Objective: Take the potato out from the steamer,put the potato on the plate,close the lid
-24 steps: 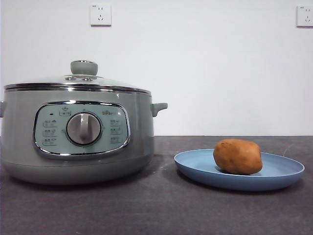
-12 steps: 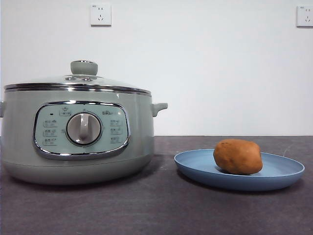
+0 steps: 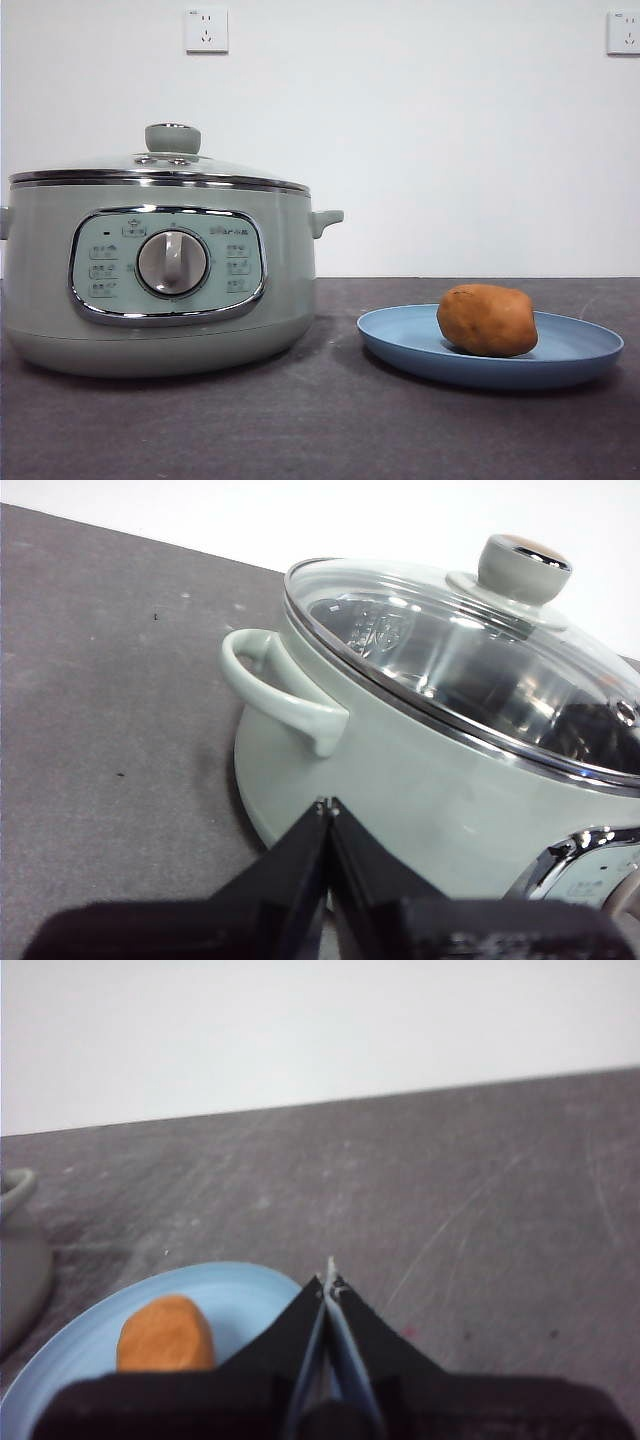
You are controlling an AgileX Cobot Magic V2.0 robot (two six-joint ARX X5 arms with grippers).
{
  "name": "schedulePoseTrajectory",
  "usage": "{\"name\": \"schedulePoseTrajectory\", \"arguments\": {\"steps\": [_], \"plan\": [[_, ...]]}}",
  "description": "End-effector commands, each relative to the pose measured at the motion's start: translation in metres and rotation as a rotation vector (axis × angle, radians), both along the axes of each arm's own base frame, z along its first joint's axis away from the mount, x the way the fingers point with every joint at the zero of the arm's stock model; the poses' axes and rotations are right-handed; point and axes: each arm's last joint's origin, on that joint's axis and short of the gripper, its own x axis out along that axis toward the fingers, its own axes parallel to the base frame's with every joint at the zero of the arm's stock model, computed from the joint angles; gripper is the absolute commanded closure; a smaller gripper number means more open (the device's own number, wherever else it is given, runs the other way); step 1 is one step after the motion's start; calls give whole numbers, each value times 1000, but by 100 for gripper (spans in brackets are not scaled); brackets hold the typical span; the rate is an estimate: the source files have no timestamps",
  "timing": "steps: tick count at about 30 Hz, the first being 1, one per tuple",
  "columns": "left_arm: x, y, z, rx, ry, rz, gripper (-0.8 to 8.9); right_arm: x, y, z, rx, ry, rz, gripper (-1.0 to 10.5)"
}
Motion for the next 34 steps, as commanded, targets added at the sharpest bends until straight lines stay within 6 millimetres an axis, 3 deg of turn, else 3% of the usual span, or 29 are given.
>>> {"name": "schedulePoseTrajectory", "arguments": {"steps": [1, 13, 34], "plan": [[1, 0, -4, 0, 11, 7, 816, -3, 4, -8, 34, -15, 22, 948], [1, 0, -4, 0, 10, 7, 816, -14, 3, -20, 35, 64, 23, 948], [1, 0, -4, 0, 10, 7, 816, -13, 3, -24, 75, 114, -11, 948]]}}
